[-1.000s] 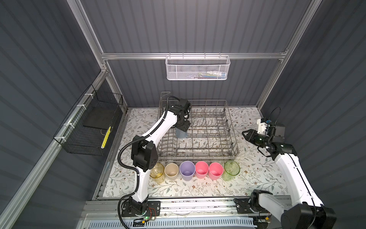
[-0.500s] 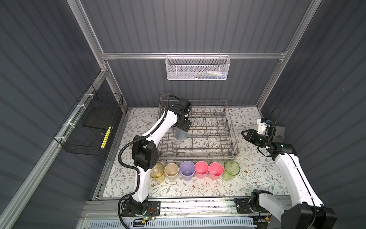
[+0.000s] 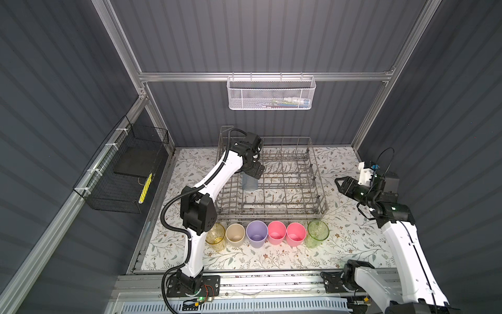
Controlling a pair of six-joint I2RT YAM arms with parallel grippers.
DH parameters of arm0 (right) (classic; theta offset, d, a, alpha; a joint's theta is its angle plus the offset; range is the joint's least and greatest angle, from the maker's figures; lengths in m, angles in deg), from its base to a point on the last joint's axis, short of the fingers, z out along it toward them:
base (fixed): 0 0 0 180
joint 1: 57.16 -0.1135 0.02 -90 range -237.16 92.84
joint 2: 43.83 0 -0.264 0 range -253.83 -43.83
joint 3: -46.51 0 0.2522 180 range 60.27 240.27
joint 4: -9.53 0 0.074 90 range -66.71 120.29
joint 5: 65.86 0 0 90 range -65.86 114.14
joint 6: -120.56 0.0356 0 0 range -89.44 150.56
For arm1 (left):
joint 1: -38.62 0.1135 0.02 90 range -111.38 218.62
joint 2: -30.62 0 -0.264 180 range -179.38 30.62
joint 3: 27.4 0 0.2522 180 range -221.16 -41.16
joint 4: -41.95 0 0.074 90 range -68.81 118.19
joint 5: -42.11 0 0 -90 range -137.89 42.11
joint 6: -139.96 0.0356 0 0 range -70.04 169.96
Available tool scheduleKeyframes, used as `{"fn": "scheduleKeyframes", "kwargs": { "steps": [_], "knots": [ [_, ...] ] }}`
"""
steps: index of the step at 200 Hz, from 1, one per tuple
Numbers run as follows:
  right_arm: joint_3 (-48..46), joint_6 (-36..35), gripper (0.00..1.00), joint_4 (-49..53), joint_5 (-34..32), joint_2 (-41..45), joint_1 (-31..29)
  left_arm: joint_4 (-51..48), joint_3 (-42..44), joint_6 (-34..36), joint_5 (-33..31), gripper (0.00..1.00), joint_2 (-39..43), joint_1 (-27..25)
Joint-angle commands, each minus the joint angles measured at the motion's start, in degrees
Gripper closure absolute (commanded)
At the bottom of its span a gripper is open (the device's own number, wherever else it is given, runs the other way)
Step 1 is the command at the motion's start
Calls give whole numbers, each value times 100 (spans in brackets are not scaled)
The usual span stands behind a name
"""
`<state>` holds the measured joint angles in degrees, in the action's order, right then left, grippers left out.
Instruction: Load the cups into the dish rack
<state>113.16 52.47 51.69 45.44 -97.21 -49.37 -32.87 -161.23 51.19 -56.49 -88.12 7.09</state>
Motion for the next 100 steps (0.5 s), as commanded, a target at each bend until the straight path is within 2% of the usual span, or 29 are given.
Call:
{"fn": "scheduleKeyframes", "kwargs": {
  "steps": [1,25,43,66,100],
  "knots": [
    [208,-99,44,211,-62,89,-81,113,-167,-87,36,0,444,-23],
    [354,-171,43,436,-148,168,-311,162,-120,-107,104,0,623,-29],
    [520,-263,43,733,-536,222,-620,177,-91,-128,69,0,781,-29],
    [714,-356,43,1193,-966,276,-1180,261,72,-166,43,0,1095,-39],
    [836,-339,43,2002,-1441,289,-2109,912,496,-219,85,0,1646,-37]
  ]
}}
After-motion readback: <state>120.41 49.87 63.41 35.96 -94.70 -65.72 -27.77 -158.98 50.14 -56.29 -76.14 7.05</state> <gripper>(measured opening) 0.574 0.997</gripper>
